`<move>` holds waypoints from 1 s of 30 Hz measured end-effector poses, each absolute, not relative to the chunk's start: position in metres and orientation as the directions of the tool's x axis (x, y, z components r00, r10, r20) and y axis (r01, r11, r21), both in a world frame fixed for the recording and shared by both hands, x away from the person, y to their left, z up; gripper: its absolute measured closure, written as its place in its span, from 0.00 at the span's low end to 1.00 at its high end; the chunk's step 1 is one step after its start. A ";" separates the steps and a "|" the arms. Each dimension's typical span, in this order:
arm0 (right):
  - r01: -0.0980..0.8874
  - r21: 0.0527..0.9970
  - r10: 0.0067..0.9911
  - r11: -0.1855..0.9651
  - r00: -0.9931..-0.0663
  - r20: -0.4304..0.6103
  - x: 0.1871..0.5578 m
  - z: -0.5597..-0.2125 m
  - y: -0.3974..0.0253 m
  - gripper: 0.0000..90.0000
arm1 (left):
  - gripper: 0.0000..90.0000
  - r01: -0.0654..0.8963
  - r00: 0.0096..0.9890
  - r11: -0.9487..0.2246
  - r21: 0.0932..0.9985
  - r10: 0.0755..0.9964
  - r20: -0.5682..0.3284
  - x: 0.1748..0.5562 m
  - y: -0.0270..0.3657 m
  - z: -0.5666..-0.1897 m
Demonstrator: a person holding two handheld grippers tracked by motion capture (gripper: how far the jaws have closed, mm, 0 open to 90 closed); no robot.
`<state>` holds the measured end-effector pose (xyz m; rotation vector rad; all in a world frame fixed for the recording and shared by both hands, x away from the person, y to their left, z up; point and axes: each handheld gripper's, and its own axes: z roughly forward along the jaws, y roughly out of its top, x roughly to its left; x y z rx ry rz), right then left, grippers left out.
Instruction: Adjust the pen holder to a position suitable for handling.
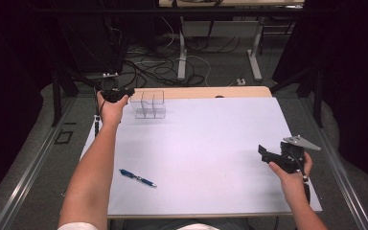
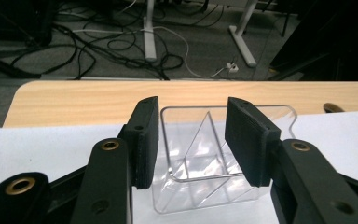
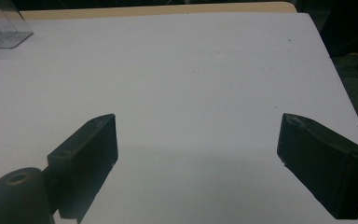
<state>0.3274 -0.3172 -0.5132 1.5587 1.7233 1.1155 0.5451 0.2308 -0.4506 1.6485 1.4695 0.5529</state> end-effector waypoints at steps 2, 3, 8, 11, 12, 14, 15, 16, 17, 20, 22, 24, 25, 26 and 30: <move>0.512 0.859 0.977 -0.023 -0.172 0.129 0.328 -0.514 -0.317 0.13 | 0.64 0.598 0.211 0.042 0.800 0.955 -0.208 0.547 0.231 -0.454; 0.512 0.859 0.977 -0.023 -0.172 0.129 0.328 -0.514 -0.317 0.13 | 0.64 0.611 0.216 0.040 0.791 0.953 -0.215 0.547 0.232 -0.456; 0.516 0.856 0.977 -0.022 -0.170 0.127 0.327 -0.514 -0.319 0.13 | 0.67 0.624 0.214 0.034 0.781 0.954 -0.212 0.549 0.229 -0.465; 0.514 0.857 0.976 -0.030 -0.171 0.136 0.328 -0.515 -0.319 0.14 | 0.68 0.626 0.209 0.032 0.779 0.956 -0.207 0.549 0.228 -0.469; 0.515 0.857 0.976 -0.029 -0.171 0.137 0.328 -0.515 -0.319 0.14 | 0.68 0.634 0.205 0.034 0.772 0.956 -0.210 0.549 0.227 -0.470; 0.517 0.856 0.975 -0.032 -0.171 0.140 0.328 -0.515 -0.319 0.14 | 0.69 0.631 0.200 0.040 0.775 0.957 -0.212 0.549 0.227 -0.471; 0.521 0.853 0.976 -0.028 -0.171 0.137 0.328 -0.515 -0.320 0.14 | 0.69 0.633 0.196 0.036 0.774 0.959 -0.205 0.549 0.227 -0.472; 0.521 0.853 0.976 -0.028 -0.172 0.137 0.328 -0.515 -0.320 0.14 | 0.69 0.634 0.189 0.040 0.773 0.960 -0.205 0.550 0.226 -0.472; 0.522 0.852 0.976 -0.029 -0.171 0.138 0.328 -0.515 -0.321 0.14 | 0.69 0.636 0.184 0.045 0.771 0.961 -0.208 0.550 0.227 -0.473; 0.516 0.856 0.974 -0.029 -0.177 0.139 0.328 -0.515 -0.322 0.14 | 0.70 0.649 0.175 0.052 0.759 0.961 -0.215 0.550 0.226 -0.474; 0.514 0.857 0.975 -0.031 -0.175 0.140 0.328 -0.515 -0.322 0.14 | 0.71 0.650 0.182 0.044 0.758 0.960 -0.212 0.551 0.227 -0.476; 0.517 0.855 0.974 -0.037 -0.173 0.147 0.328 -0.515 -0.322 0.14 | 0.72 0.656 0.178 0.051 0.753 0.959 -0.220 0.551 0.226 -0.478; 0.523 0.851 0.974 -0.037 -0.171 0.147 0.328 -0.515 -0.322 0.14 | 0.73 0.656 0.178 0.051 0.753 0.959 -0.220 0.551 0.226 -0.478; 0.528 0.849 0.975 -0.036 -0.169 0.147 0.327 -0.515 -0.322 0.14 | 0.73 0.660 0.176 0.052 0.749 0.959 -0.222 0.551 0.226 -0.478; 0.525 0.851 0.974 -0.035 -0.174 0.148 0.328 -0.515 -0.322 0.14 | 0.75 0.669 0.172 0.054 0.741 0.959 -0.225 0.552 0.226 -0.480</move>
